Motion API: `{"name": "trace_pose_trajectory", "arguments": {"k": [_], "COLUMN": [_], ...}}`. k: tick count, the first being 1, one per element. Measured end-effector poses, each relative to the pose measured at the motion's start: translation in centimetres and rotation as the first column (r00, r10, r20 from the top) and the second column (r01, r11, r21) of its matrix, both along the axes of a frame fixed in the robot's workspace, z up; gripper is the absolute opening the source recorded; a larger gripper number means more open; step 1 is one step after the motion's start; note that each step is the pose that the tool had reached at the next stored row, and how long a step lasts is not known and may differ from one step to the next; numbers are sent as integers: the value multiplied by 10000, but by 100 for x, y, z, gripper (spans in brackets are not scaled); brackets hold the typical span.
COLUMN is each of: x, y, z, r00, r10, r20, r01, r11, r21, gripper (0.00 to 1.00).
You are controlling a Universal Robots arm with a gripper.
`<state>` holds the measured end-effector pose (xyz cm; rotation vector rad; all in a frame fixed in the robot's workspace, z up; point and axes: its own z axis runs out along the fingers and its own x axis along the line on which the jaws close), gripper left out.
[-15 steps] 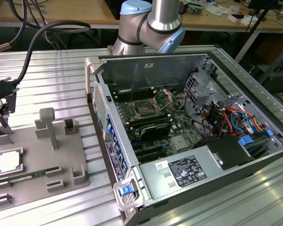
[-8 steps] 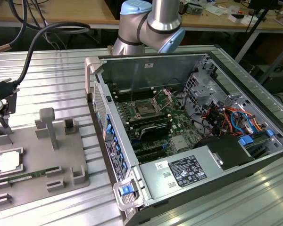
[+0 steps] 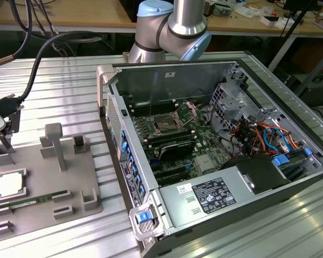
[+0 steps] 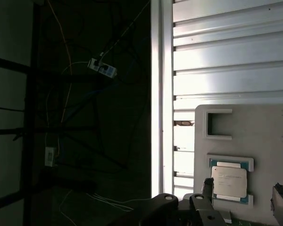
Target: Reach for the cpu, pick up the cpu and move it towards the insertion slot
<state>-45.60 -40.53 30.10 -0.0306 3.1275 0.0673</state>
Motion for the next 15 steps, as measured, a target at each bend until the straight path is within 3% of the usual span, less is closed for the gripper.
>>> {"name": "trace_pose_trajectory", "arguments": {"k": [4, 15], "x": [0, 0], "y": [0, 0], "z": [-84, -232], "r00": [10000, 10000], "r10": [0, -1], "r20": [0, 0], "r01": [0, 1], "r11": [10000, 10000], "r21": [1, 0], "gripper": [55, 55]}}
